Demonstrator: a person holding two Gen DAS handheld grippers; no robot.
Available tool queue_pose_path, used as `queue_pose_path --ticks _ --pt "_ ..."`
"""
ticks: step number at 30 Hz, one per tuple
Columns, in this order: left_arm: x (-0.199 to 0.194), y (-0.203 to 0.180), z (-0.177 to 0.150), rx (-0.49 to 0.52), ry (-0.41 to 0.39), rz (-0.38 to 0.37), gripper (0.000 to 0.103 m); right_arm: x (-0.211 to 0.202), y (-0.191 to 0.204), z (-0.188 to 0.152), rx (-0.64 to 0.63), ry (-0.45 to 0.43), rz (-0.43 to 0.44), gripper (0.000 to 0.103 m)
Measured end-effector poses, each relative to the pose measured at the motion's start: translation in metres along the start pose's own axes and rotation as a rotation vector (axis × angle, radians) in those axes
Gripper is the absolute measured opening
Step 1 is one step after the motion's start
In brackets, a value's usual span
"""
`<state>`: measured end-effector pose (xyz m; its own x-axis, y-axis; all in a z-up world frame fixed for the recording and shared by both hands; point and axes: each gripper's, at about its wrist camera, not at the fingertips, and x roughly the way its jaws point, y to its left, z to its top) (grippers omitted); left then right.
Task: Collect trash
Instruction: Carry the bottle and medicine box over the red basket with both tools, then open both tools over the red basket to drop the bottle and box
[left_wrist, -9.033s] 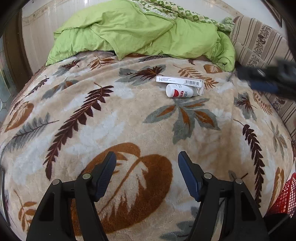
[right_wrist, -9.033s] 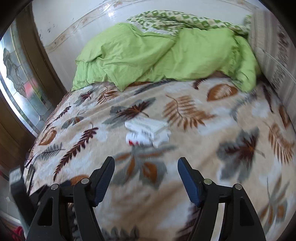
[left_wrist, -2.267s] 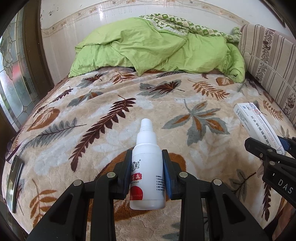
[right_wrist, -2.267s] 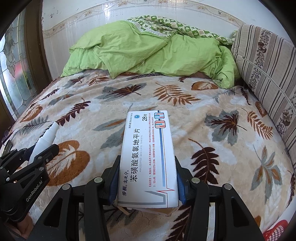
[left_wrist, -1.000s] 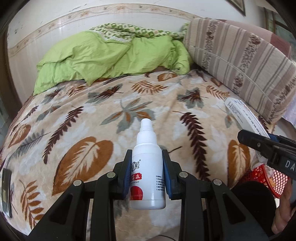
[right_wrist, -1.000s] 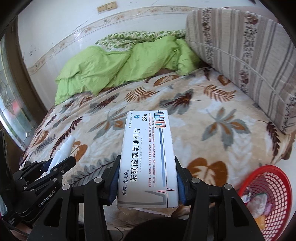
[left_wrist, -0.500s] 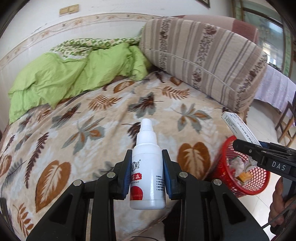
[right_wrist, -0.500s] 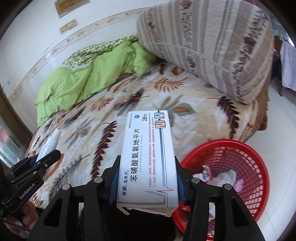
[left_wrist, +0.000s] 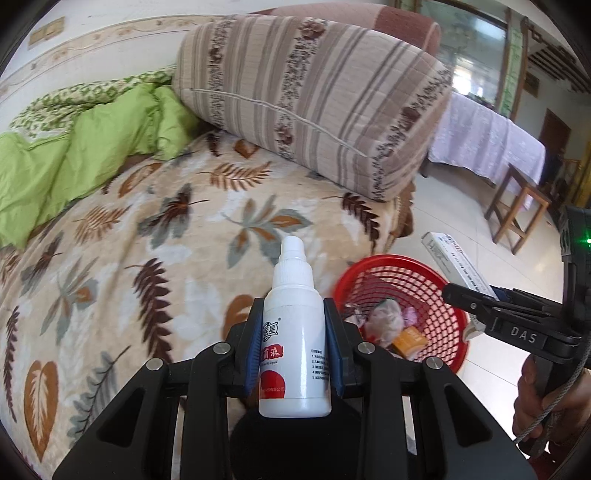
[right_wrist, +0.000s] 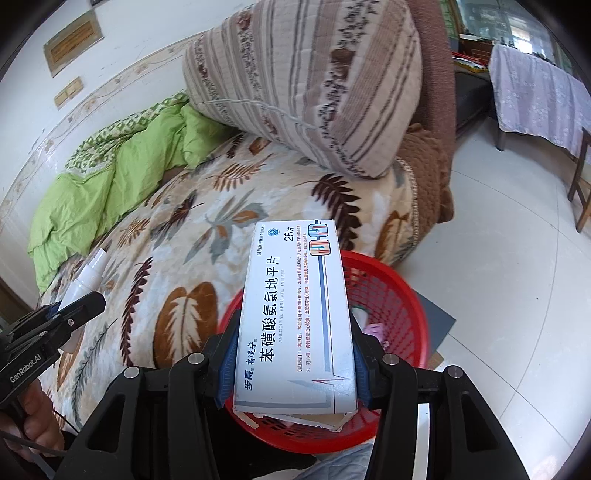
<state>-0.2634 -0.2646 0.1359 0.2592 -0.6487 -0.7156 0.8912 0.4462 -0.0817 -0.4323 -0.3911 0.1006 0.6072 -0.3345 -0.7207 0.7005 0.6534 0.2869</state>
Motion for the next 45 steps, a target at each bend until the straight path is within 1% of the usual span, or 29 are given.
queue_pose_path --ticks 6,11,19,28,30,31,32,34,36,38,39,41,43,45 --pt "0.013 -0.03 0.008 0.061 0.023 -0.075 0.029 -0.005 -0.017 0.002 0.03 -0.004 -0.014 0.054" --pt "0.028 -0.047 0.011 0.065 0.068 -0.137 0.029 -0.005 -0.025 0.001 0.047 -0.004 -0.018 0.053" --pt "0.044 -0.067 0.018 0.092 0.093 -0.172 0.029 -0.002 -0.035 0.003 0.068 -0.003 -0.012 0.054" --pt "0.06 -0.077 0.021 0.115 0.106 -0.174 0.029 0.008 -0.039 0.005 0.075 0.007 -0.015 0.054" --pt "0.061 -0.077 0.02 0.114 0.106 -0.178 0.032 0.011 -0.041 0.006 0.08 0.018 -0.02 0.054" --pt "0.062 -0.076 0.02 0.11 0.107 -0.18 0.038 0.012 -0.042 0.005 0.083 0.023 -0.022 0.054" --pt "0.061 -0.075 0.019 0.106 0.105 -0.179 0.042 0.012 -0.042 0.005 0.087 0.024 -0.028 0.055" --pt "0.059 -0.07 0.019 0.097 0.101 -0.173 0.043 0.011 -0.043 0.005 0.091 0.023 -0.032 0.055" --pt "0.055 -0.065 0.019 0.084 0.094 -0.168 0.046 0.009 -0.04 0.005 0.086 0.022 -0.044 0.059" --pt "0.047 -0.058 0.018 0.072 0.074 -0.156 0.054 0.006 -0.034 0.006 0.071 0.015 -0.07 0.063" --pt "0.041 -0.054 0.017 0.069 0.057 -0.143 0.057 0.003 -0.03 0.007 0.062 0.008 -0.087 0.064" --pt "0.03 -0.046 0.014 0.065 0.031 -0.113 0.07 -0.003 -0.019 0.007 0.039 -0.014 -0.143 0.071" --pt "0.016 -0.035 0.01 0.057 -0.005 -0.076 0.076 -0.008 -0.006 0.007 0.015 -0.034 -0.189 0.073" --pt "0.001 -0.023 0.007 0.054 -0.039 -0.026 0.078 -0.013 0.009 0.006 0.005 -0.058 -0.233 0.078"
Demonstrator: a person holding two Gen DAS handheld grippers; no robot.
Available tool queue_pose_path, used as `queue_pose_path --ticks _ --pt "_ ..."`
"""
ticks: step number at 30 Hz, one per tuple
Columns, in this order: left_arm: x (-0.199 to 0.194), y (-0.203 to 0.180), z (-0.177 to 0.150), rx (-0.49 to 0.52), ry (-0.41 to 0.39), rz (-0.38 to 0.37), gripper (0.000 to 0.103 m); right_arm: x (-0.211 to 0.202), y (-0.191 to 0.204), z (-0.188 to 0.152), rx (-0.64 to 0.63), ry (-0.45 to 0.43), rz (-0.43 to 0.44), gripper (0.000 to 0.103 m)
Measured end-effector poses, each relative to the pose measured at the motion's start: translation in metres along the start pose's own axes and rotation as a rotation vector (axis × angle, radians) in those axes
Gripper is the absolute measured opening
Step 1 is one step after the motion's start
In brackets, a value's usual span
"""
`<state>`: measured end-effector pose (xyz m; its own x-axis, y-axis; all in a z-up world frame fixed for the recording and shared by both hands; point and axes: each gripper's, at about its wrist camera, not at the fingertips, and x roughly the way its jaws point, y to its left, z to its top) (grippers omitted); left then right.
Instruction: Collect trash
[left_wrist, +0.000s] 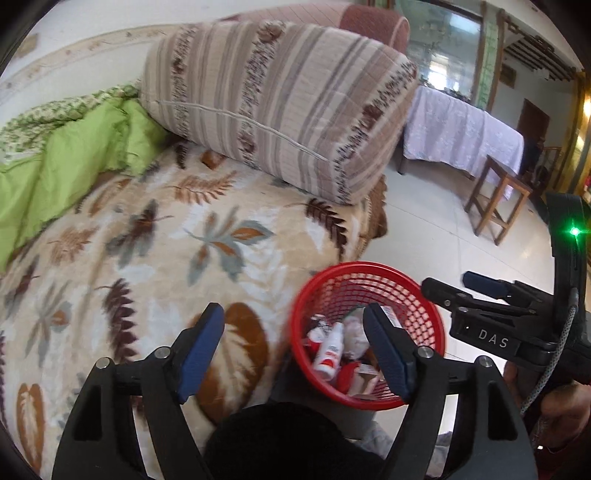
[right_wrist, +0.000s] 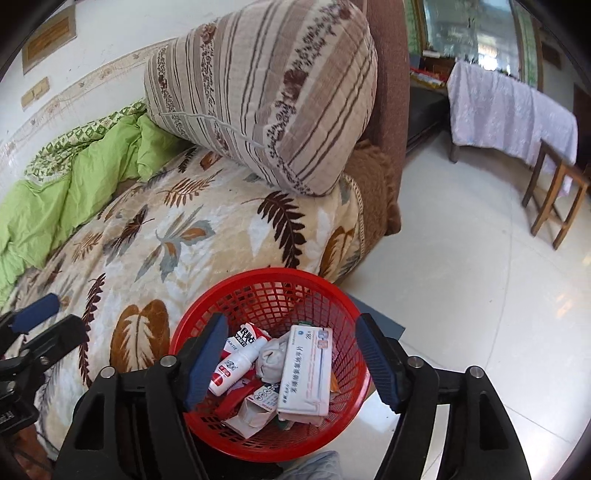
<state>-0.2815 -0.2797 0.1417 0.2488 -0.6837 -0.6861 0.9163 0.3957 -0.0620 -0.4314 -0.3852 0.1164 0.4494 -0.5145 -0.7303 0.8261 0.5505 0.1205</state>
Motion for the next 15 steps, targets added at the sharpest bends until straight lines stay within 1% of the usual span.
queue_pose_path --ticks 2,3,4,5,8,10,11,15 --pt "-0.015 0.011 -0.005 -0.002 -0.028 0.04 0.09 -0.008 0.014 -0.002 0.011 -0.031 -0.051 0.085" --pt "-0.024 0.019 -0.009 -0.009 -0.043 0.07 0.093 -0.011 0.02 -0.004 0.016 -0.041 -0.08 0.087" --pt "-0.031 0.025 -0.013 -0.016 -0.054 0.094 0.096 -0.015 0.028 -0.006 0.017 -0.054 -0.111 0.091" --pt "-0.038 0.031 -0.017 -0.025 -0.064 0.121 0.098 -0.018 0.034 -0.008 0.012 -0.071 -0.134 0.094" --pt "-0.053 0.048 -0.029 -0.044 -0.089 0.228 0.1 -0.026 0.051 -0.015 0.009 -0.118 -0.214 0.094" --pt "-0.062 0.059 -0.039 -0.062 -0.104 0.288 0.102 -0.031 0.058 -0.019 0.013 -0.122 -0.176 0.095" --pt "-0.065 0.064 -0.044 -0.072 -0.11 0.311 0.103 -0.033 0.061 -0.021 0.02 -0.129 -0.171 0.095" --pt "-0.074 0.083 -0.057 -0.103 -0.131 0.377 0.103 -0.037 0.077 -0.025 -0.01 -0.132 -0.179 0.095"
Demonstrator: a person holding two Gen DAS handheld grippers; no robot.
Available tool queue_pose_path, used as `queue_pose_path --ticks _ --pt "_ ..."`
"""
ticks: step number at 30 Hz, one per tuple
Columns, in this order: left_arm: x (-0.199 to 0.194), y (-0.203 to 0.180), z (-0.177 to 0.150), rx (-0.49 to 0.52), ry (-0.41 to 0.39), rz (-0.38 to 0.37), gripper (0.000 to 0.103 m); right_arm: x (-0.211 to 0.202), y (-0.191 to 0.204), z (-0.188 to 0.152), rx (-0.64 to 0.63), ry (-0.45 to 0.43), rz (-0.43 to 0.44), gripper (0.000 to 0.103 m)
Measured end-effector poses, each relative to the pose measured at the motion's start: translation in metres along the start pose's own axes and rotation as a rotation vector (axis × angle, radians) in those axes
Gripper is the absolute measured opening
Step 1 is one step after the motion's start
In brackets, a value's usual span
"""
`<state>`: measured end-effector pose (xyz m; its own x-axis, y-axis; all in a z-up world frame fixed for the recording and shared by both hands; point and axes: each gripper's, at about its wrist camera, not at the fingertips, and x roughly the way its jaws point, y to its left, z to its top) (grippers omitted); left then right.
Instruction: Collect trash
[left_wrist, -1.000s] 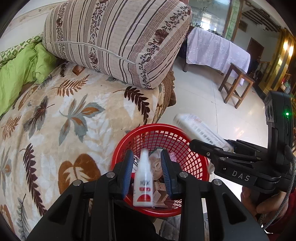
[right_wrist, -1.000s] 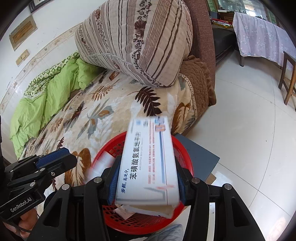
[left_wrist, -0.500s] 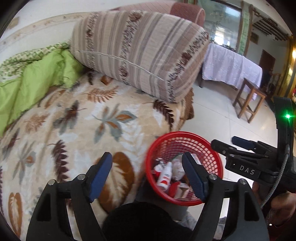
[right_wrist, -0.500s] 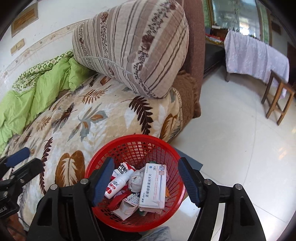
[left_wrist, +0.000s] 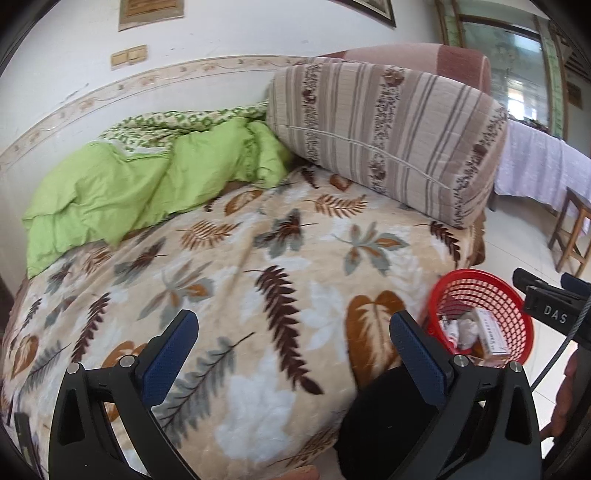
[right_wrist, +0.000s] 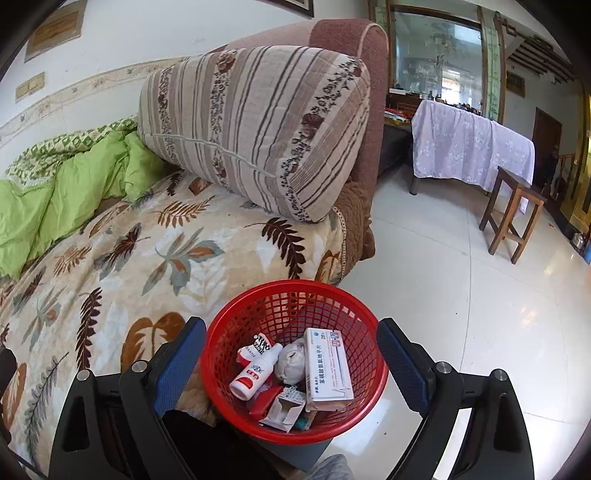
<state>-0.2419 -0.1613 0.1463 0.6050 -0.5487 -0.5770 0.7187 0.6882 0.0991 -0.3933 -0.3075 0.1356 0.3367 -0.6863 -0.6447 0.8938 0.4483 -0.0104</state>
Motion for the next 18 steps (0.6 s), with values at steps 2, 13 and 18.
queue_pose_path --ticks 2,13,18 --pt "0.0 0.006 -0.004 -0.001 0.002 0.024 0.103 -0.002 0.008 -0.001 -0.027 -0.002 -0.01 0.095" --pt "-0.002 0.015 -0.017 -0.014 -0.004 0.045 0.103 -0.006 0.021 -0.005 -0.072 -0.002 -0.031 0.094" --pt "-0.001 0.015 -0.017 -0.017 -0.001 0.039 0.103 -0.008 0.023 -0.006 -0.083 -0.005 -0.025 0.094"
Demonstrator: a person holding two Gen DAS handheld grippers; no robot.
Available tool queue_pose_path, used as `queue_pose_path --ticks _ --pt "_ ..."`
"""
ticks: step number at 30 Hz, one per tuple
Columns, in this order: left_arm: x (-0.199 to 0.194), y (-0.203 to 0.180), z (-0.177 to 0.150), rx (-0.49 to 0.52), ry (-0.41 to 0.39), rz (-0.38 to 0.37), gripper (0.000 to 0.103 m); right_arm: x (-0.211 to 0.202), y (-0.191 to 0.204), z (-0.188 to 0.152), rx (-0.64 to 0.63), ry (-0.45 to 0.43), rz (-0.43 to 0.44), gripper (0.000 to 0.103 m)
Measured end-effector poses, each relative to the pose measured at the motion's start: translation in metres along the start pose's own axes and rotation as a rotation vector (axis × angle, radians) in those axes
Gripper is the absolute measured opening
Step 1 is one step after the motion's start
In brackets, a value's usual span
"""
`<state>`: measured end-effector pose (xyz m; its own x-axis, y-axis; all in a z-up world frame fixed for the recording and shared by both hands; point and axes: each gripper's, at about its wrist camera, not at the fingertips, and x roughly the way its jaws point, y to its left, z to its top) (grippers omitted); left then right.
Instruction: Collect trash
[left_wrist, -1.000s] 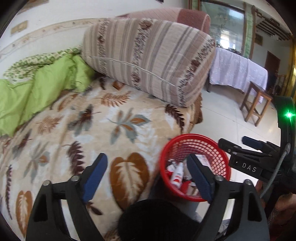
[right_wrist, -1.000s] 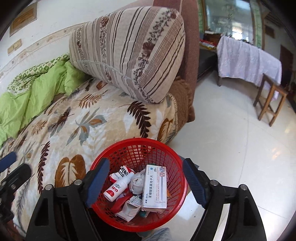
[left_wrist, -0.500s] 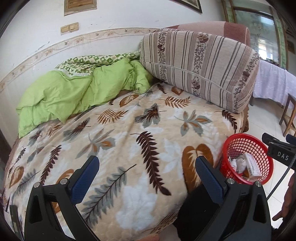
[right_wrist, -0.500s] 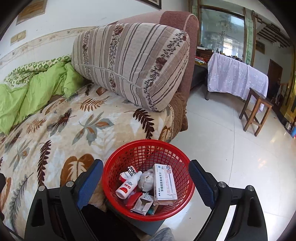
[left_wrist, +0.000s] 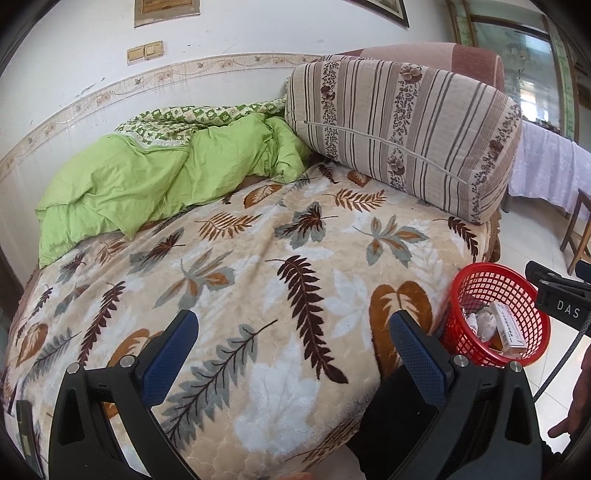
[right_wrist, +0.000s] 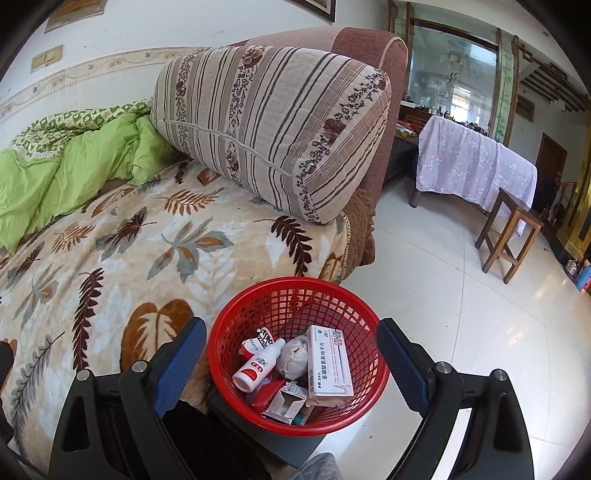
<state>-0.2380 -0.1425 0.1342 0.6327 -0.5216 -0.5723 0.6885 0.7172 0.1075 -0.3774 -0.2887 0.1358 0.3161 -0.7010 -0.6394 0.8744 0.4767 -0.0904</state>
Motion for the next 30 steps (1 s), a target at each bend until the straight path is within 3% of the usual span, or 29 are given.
queue_pose_path --ticks 30 --pt "0.0015 -0.0034 -0.0044 0.014 0.01 -0.03 0.103 0.0046 -0.0005 -0.0044 0.002 0.035 0.009 0.095"
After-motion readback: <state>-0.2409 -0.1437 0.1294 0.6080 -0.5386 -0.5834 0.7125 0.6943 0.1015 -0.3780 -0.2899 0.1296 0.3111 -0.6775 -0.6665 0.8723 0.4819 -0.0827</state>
